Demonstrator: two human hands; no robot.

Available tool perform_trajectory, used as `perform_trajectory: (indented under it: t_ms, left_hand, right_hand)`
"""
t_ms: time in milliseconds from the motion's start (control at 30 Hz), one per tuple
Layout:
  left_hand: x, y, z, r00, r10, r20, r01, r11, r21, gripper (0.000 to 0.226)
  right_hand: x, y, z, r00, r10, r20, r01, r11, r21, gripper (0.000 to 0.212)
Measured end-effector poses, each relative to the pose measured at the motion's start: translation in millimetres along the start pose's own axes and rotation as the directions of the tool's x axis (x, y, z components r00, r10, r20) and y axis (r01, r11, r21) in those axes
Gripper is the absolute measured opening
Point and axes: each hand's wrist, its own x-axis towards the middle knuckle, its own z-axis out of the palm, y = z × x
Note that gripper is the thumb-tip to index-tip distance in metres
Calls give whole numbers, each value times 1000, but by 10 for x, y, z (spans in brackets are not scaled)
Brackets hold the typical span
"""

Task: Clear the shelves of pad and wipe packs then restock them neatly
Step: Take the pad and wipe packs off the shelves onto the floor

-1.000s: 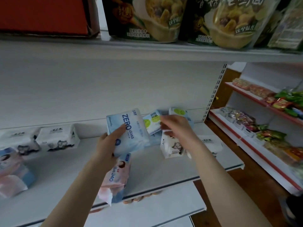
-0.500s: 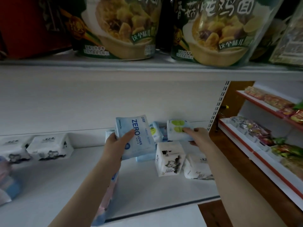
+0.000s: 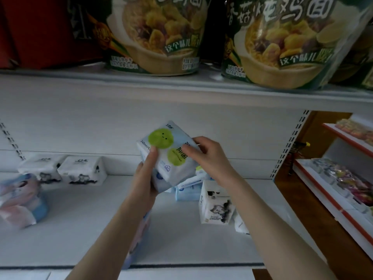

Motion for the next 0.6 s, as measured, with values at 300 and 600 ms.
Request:
perform_trajectory:
  t_ms: [300, 600]
  left_hand:
    - [-111, 43, -353, 966, 35, -254, -46, 998, -39, 27]
    - [-238, 149, -574, 937, 83, -338, -80, 997, 24, 40]
  right_hand:
    - [364, 523, -225, 949, 296, -111, -303, 751, -587, 39]
    - [420, 793, 16, 865, 494, -84, -425, 635, -645, 59]
